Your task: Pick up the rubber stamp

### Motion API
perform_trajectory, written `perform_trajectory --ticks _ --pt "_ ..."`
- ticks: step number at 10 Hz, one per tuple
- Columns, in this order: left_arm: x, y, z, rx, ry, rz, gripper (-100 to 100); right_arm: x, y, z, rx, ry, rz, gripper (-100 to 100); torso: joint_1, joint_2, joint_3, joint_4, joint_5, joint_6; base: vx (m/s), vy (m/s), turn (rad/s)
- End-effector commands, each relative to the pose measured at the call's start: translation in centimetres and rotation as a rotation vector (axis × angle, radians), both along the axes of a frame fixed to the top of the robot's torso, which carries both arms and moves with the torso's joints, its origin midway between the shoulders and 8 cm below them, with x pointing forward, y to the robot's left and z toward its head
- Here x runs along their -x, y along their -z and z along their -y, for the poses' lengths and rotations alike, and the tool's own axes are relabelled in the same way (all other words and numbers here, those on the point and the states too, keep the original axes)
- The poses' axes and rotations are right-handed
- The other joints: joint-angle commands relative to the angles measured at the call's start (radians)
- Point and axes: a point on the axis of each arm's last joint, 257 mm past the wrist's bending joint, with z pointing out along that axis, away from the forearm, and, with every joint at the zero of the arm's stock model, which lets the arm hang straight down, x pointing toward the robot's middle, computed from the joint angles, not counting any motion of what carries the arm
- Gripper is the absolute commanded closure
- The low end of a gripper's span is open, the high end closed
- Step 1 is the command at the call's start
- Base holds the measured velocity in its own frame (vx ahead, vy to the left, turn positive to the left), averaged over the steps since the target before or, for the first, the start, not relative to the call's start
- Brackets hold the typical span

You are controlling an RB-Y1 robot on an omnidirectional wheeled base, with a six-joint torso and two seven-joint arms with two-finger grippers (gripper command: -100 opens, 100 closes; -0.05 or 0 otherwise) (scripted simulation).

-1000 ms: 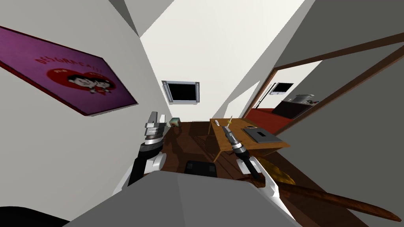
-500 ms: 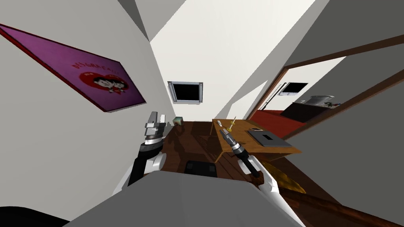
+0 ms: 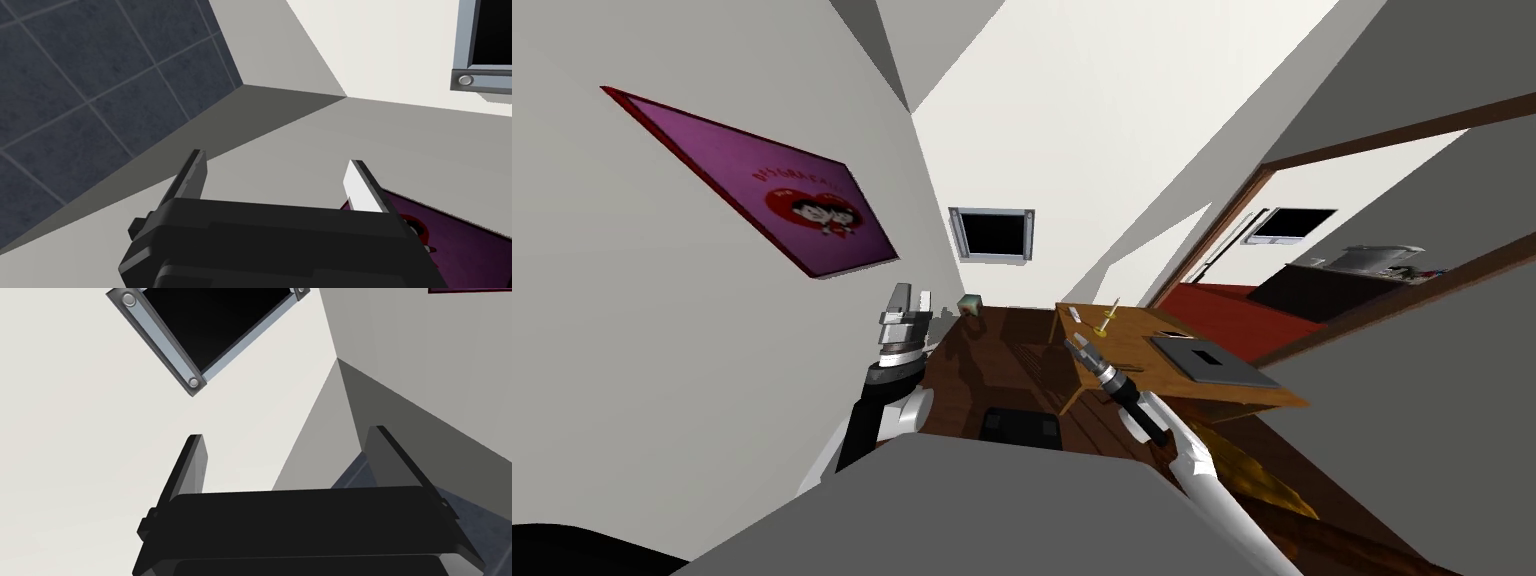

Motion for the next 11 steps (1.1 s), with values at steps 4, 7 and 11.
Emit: perform_trajectory --ticks 4,7,11 --pt "0.0 0.0 0.0 0.000 0.000 0.000 0 0.8 6.6 1.1 0.230 -0.077 -0.073 -100 0.000 0.000 0.000 0.000 0.000 0.000 -0.019 0.004 0.181" --pt "0.0 0.0 0.0 0.000 0.000 0.000 0 1.9 10.8 2.3 0.403 -0.151 -0.109 -100 -0.001 0.000 0.000 0.000 0.000 0.001 -0.009 -0.005 0.169" --pt "0.0 0.0 0.0 0.000 0.000 0.000 0 3.0 14.8 5.0 0.504 -0.165 -0.180 -100 -0.001 -0.001 0.000 0.000 0.000 0.000 -0.003 -0.009 0.103"
